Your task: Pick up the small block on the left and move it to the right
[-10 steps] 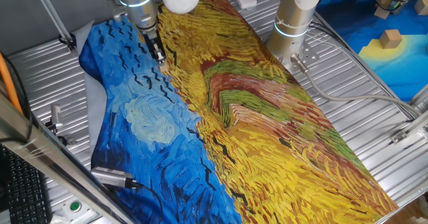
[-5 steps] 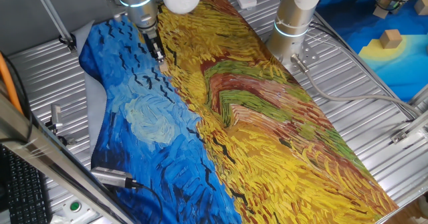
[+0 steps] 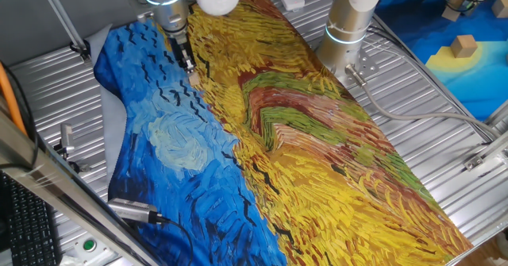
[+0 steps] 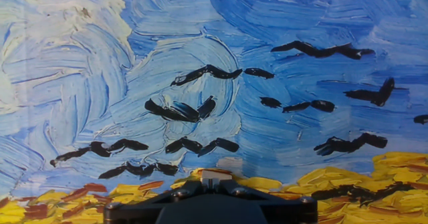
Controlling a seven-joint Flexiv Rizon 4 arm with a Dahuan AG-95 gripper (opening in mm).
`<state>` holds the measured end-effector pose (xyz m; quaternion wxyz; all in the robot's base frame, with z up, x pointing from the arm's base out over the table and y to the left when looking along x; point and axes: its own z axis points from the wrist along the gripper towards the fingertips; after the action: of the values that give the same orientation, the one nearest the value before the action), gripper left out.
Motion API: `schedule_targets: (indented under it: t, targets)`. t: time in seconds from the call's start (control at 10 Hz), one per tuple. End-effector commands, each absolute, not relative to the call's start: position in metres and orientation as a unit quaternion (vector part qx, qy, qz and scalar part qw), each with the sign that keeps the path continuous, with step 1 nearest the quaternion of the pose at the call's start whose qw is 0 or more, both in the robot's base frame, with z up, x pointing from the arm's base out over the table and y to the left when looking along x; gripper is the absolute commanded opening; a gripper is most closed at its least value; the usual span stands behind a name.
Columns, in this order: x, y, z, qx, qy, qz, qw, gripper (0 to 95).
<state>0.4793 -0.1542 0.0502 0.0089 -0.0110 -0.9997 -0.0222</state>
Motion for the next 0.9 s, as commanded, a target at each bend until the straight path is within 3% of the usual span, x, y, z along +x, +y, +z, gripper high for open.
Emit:
schedule_targets:
  t: [0.1, 0.3, 0.4, 0.9]
  targets:
    - [0.481, -0.1539, 0.0495, -0.011, -1.0, -0.025, 0.011, 19.0]
    - [0.4823, -0.1542, 0.0497, -0.016, -1.0, -0.025, 0.011, 19.0]
    - [0.4833, -0.1544, 0.0499, -0.018, -0.999, -0.025, 0.011, 38.0]
    - [0.4878, -0.1557, 0.0507, -0.079, -0.996, -0.037, 0.014, 38.0]
